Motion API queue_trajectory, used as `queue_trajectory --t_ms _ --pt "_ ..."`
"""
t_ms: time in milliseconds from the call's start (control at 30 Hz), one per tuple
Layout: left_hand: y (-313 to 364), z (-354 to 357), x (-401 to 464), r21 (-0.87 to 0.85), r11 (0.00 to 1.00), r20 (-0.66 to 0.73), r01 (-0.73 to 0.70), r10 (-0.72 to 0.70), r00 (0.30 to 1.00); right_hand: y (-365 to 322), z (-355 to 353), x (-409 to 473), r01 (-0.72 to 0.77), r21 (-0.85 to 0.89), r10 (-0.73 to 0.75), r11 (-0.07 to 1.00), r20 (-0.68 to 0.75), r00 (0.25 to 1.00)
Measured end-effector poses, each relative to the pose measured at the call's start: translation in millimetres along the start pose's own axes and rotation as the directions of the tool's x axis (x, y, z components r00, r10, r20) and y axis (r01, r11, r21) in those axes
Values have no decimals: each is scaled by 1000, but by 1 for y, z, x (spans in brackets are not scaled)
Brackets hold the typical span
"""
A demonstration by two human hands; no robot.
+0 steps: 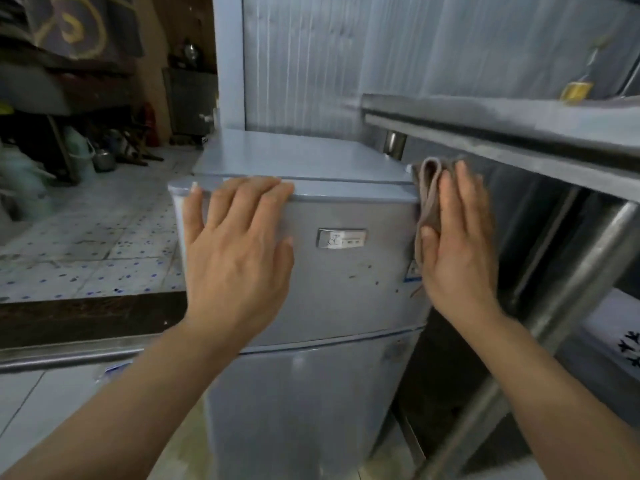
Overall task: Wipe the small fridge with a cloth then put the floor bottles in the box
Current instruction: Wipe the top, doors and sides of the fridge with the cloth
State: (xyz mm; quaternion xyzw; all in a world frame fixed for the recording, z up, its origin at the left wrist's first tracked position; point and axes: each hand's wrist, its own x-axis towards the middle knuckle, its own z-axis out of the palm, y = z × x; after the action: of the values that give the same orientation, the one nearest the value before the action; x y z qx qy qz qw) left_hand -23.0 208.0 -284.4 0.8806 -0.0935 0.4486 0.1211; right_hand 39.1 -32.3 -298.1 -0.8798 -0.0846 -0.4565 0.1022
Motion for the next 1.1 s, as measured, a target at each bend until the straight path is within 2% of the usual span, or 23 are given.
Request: queue_trajectory --t_ms 267,367,467,600,700,800,967,1033,1100 --pt "-8 16 -7 40 997 -135 -66 71 988 15 40 -12 129 208 -72 970 -263 962" --pt "-12 22 -16 78 993 -146 -92 103 984 24 78 -71 128 182 -95 975 -179 979" --pt "-17 26 -24 138 984 -133 -115 134 982 40 114 -137 185 36 -183 982 -40 982" --pt "-27 20 -21 213 969 -88 -129 150 985 48 107 -127 254 -51 -255 966 -25 966" --pt "-37 13 -20 222 975 -94 -16 38 995 31 81 -80 245 32 -241 969 -97 966" --pt "-41 15 -21 228 973 -104 -13 38 994 -2 61 -33 253 99 -227 962 -216 950" --pt "-41 20 -20 173 985 -166 -4 33 986 -65 58 -22 185 318 -55 930 -379 924" --pt "-41 19 -20 144 989 -179 -14 40 983 -96 62 -30 248 314 -115 917 -387 915" --pt "-41 15 -19 95 995 -179 -27 44 983 -124 68 -37 335 230 -234 914 -378 896"
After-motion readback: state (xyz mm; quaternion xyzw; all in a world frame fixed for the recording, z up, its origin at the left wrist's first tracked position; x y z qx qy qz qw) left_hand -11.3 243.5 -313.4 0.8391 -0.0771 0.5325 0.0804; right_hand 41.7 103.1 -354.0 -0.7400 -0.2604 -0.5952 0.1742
